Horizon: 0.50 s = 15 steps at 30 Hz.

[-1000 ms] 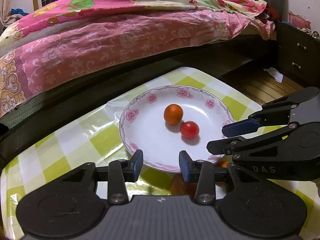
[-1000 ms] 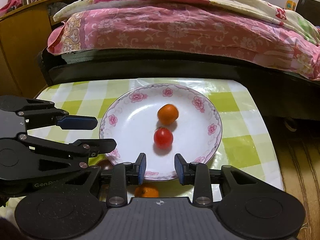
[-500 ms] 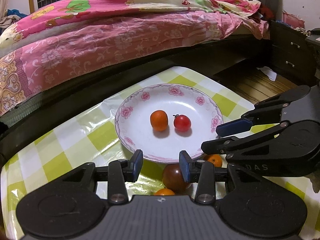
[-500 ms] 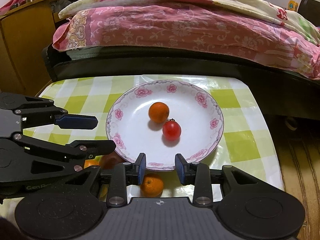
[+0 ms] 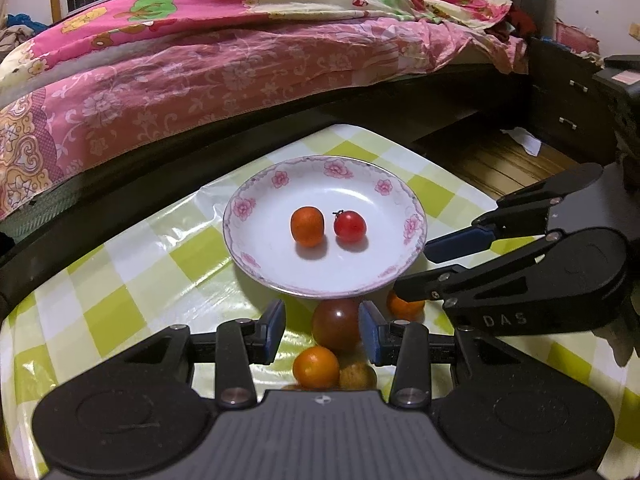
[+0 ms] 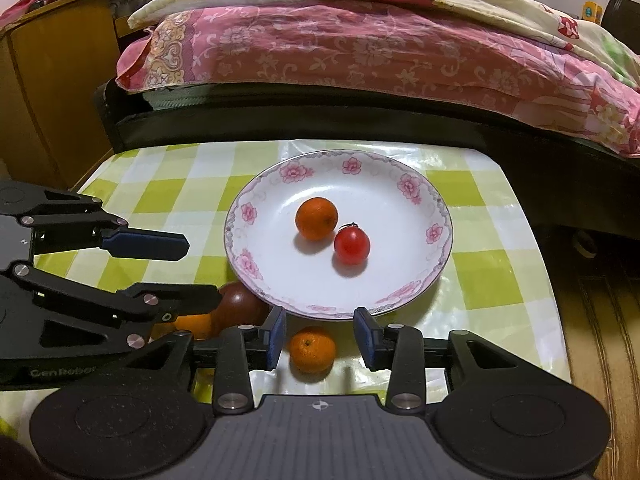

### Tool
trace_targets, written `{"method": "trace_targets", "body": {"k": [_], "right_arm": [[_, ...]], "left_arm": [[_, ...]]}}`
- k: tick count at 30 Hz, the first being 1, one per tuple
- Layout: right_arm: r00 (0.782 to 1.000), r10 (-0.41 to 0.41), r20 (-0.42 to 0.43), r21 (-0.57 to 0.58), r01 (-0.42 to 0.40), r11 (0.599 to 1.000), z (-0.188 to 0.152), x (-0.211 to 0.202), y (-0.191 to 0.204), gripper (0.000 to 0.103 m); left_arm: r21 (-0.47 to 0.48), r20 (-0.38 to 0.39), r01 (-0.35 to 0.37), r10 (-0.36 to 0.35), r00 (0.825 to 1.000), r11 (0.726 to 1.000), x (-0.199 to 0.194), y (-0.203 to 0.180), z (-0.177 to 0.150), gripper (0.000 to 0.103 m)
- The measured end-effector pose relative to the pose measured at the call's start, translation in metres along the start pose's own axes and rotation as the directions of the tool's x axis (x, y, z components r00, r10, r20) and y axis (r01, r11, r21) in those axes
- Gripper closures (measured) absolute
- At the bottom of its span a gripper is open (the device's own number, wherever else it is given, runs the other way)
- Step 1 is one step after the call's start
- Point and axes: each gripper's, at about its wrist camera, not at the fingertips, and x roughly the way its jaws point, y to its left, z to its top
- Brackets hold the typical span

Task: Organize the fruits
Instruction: 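Grasp another red cherry tomato with the left tool while the right tool reaches a tangerine, then close the right tool on the tangerine while the left tool holds its tomato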

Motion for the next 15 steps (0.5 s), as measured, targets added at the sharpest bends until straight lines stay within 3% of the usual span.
{"method": "trace_targets", "body": {"k": [15], "right_arm": [[0.997, 0.030, -0.068, -0.027, -0.032, 0.999, -0.023, -0.007, 0.004, 0.068]], "left_arm": [[0.046, -0.087, 0.083, -0.079, 0.993, 0.995, -0.019, -0.008, -0.038, 0.055]]}}
